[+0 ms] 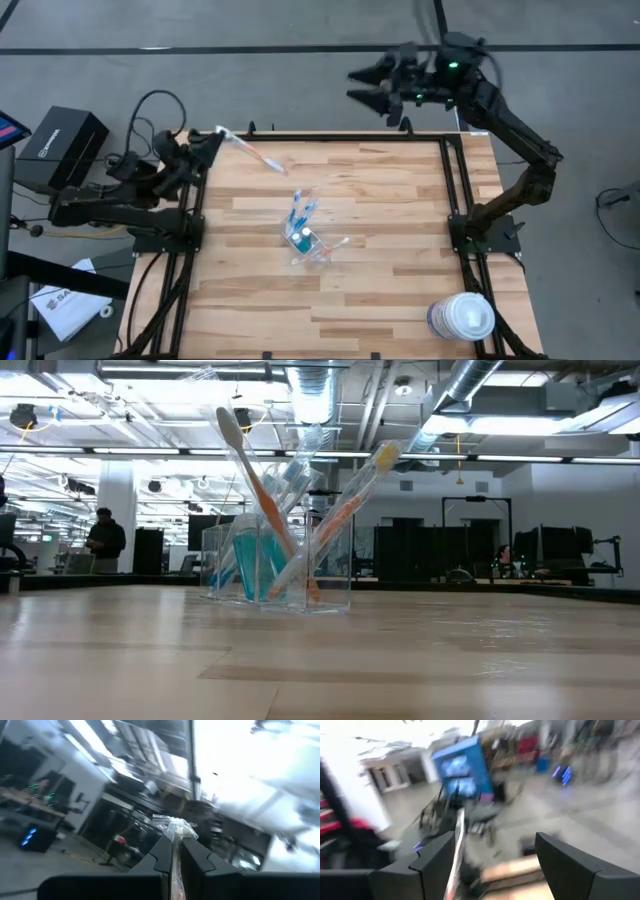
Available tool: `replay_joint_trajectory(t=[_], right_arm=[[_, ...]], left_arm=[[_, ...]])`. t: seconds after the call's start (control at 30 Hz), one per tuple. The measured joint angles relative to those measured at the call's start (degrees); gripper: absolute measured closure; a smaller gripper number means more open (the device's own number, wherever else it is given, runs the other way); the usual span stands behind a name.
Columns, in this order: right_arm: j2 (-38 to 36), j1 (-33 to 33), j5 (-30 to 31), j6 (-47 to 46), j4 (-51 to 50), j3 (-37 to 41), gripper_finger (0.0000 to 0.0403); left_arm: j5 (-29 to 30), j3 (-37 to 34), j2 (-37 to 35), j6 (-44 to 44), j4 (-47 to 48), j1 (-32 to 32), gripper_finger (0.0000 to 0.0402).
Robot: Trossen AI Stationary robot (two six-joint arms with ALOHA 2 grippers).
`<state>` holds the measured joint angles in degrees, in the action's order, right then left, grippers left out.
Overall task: Pick & Place toothbrushing station
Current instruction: Put the orange toothbrush into the transparent organizer
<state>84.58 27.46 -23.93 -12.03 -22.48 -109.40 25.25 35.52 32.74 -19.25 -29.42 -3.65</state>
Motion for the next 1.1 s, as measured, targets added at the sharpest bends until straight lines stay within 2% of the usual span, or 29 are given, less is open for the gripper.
replay_joint_trajectory(t=[0.13,0.33,0.47,0.63,0.87,1.1], right_arm=[[3.4,0.1,-7.2,-4.8,1.3,0.2,0.0139],[6.6,0.0,-18.6,-12.2,5.6,0.2,0.0139],[6.6,0.0,-21.3,-12.6,4.7,0.2,0.0139],[6.2,0.1,-25.4,-13.1,3.2,0.2,0.0139],[6.7,-0.4,-30.3,-12.9,1.8,0.2,0.0139],[6.7,-0.4,-32.0,-12.0,1.9,0.2,0.0139]], left_arm=[[-10.1,6.9,9.4,0.5,0.2,-3.5,0.0394],[-24.7,15.8,24.4,-5.8,0.4,-9.5,0.0394],[-34.0,22.0,32.5,-6.8,0.7,-12.1,0.0394],[-42.8,30.3,38.6,-6.7,0.5,-15.1,0.0394],[-52.2,40.5,45.3,-6.7,0.4,-17.4,0.0394],[-55.7,44.0,50.1,-8.8,0.5,-17.5,0.0394]])
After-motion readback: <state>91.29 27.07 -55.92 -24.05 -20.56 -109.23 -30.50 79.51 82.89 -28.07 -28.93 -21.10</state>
